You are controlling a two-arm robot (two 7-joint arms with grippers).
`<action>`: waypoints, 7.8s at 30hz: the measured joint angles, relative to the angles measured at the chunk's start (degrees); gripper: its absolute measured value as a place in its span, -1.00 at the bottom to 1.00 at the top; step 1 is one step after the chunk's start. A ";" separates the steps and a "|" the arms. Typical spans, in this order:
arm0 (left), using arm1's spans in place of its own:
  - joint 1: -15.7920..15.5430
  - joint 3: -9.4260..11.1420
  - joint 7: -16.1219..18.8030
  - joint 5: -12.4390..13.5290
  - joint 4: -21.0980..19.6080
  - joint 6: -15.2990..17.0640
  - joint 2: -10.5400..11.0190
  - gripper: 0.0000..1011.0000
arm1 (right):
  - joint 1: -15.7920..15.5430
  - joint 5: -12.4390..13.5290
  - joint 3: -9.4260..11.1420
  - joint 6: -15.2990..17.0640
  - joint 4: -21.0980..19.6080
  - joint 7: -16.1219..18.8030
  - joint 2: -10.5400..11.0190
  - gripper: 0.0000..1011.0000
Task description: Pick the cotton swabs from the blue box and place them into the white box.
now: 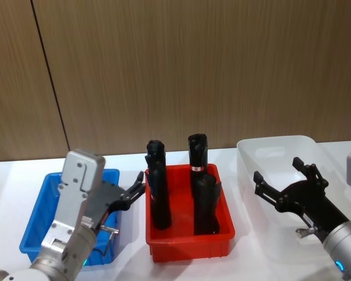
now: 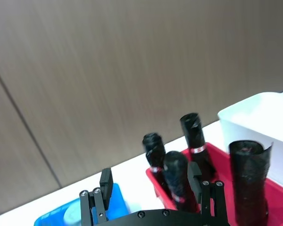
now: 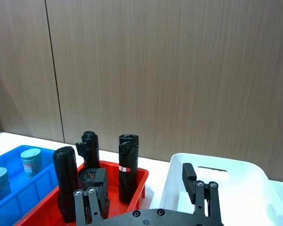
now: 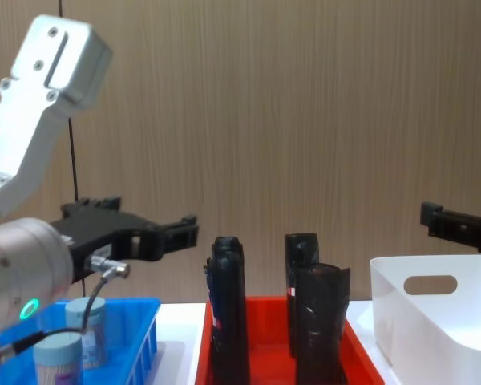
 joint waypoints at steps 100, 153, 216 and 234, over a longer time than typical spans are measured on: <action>-9.44 -8.14 1.88 -11.02 21.09 18.14 -5.26 0.99 | 0.00 0.00 0.00 0.00 0.00 0.00 0.00 0.98; -11.03 -8.68 -0.61 -8.40 25.25 15.68 -6.81 0.32 | 0.00 0.00 0.00 0.00 0.00 0.00 0.00 0.98; -8.71 -7.96 -42.38 -8.73 10.17 4.23 -2.08 0.32 | 0.00 0.00 0.00 0.00 0.00 0.00 0.00 0.98; -11.81 -6.12 -56.35 -6.69 12.44 5.32 -2.53 0.32 | 0.00 0.00 0.00 0.00 0.00 0.00 0.00 0.98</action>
